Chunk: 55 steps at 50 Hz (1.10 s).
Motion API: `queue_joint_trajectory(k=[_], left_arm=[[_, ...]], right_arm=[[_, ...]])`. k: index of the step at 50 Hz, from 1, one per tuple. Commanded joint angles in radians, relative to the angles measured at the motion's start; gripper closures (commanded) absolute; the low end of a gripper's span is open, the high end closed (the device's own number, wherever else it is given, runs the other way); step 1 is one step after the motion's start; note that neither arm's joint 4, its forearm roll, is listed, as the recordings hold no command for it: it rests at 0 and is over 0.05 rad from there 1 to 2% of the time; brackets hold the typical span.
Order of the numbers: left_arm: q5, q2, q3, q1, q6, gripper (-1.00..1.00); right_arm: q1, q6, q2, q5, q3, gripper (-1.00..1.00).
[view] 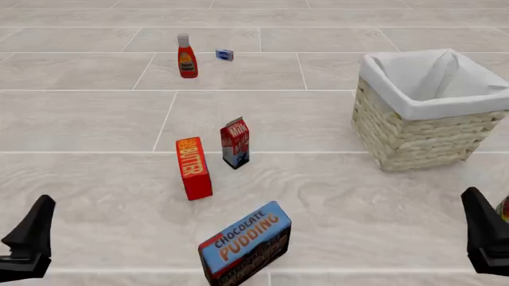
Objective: Pick the milk and place it in the basket.
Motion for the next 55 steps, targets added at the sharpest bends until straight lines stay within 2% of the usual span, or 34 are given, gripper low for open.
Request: queue_joint_trajectory(k=[1,3,4,6,10,14,16,18,19,23,27,30,37,47,51,53,55], left_arm=[[-0.001,0.005,-0.003,0.0,0.0,-1.0],[-0.001,0.005,-0.003,-0.001,0.001,-1.0],[-0.001,0.005,-0.003,0.0,0.0,-1.0],[-0.001,0.005,-0.003,0.0,0.0,-1.0],[-0.001,0.005,-0.003,0.0,0.0,-1.0],[-0.001,0.005,-0.003,0.0,0.0,-1.0],[-0.001,0.005,-0.003,0.0,0.0,-1.0],[-0.001,0.005,-0.003,0.0,0.0,-1.0],[-0.001,0.005,-0.003,0.0,0.0,-1.0],[-0.001,0.005,-0.003,0.0,0.0,-1.0],[-0.001,0.005,-0.003,0.0,0.0,-1.0],[-0.001,0.004,-0.003,0.0,0.0,-1.0],[-0.001,0.005,-0.003,0.0,0.0,-1.0],[-0.001,0.005,-0.003,0.0,0.0,-1.0],[-0.001,0.005,-0.003,0.0,0.0,-1.0],[-0.001,0.005,-0.003,0.0,0.0,-1.0],[-0.001,0.005,-0.003,0.0,0.0,-1.0]], right_arm=[[0.031,-0.013,0.112,-0.138,0.029,-1.0],[0.044,-0.011,0.142,-0.164,0.025,-1.0],[0.064,-0.015,0.246,-0.254,0.028,-1.0],[0.083,-0.038,0.32,-0.312,0.007,-1.0],[0.162,-0.084,0.485,-0.381,-0.053,-1.0],[0.207,-0.072,0.603,-0.4,-0.115,-1.0],[0.217,-0.082,0.649,-0.394,-0.152,-1.0],[0.231,-0.052,0.764,-0.37,-0.215,-1.0],[0.256,-0.054,0.725,-0.356,-0.232,-1.0],[0.308,-0.065,0.765,-0.327,-0.289,-1.0],[0.351,-0.108,0.828,-0.308,-0.358,-1.0],[0.394,-0.159,0.892,-0.293,-0.41,-1.0],[0.455,-0.193,0.983,-0.241,-0.516,-1.0],[0.519,-0.204,1.067,-0.163,-0.66,-1.0],[0.547,-0.187,1.11,-0.143,-0.715,-1.0],[0.577,-0.15,1.144,-0.117,-0.756,-1.0],[0.576,-0.161,1.154,-0.113,-0.768,-1.0]])
